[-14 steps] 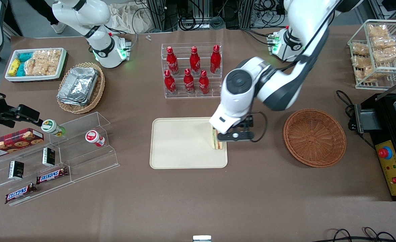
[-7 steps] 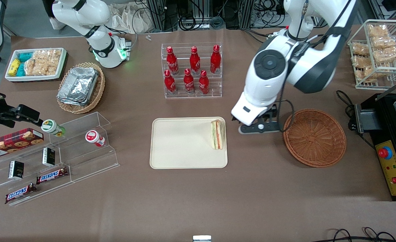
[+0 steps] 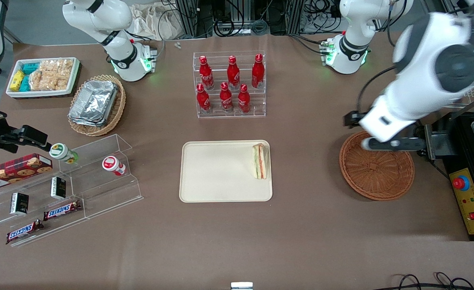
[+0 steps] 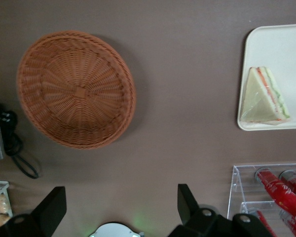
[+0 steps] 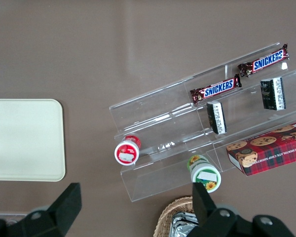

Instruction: Place sandwich from basket to tray

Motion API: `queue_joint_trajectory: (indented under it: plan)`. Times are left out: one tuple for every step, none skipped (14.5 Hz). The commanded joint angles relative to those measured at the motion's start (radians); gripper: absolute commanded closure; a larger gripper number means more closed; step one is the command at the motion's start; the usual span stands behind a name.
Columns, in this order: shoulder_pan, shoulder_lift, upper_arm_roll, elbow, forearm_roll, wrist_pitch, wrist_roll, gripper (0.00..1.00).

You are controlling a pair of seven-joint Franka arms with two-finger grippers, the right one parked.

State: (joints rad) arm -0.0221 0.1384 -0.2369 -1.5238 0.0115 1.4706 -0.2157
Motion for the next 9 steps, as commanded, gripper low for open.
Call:
queue_joint_trajectory:
  plan:
    - [-0.006,-0.098,0.085,-0.035,-0.031,-0.055,0.082,0.0]
    - [-0.006,-0.126,0.105,-0.041,-0.031,-0.076,0.105,0.0]
    - [-0.009,-0.156,0.122,-0.044,-0.031,-0.094,0.116,0.0]
    - [-0.015,-0.178,0.128,-0.045,-0.031,-0.108,0.115,0.0]
    - [-0.018,-0.184,0.133,-0.042,-0.031,-0.119,0.113,0.0]
    - [-0.018,-0.183,0.133,-0.033,-0.03,-0.121,0.114,0.0]
    - [-0.021,-0.18,0.133,-0.029,-0.027,-0.121,0.113,0.0]
    - [-0.028,-0.178,0.133,-0.018,-0.024,-0.121,0.114,0.0]
    - [-0.03,-0.18,0.133,-0.021,-0.024,-0.124,0.108,0.0]
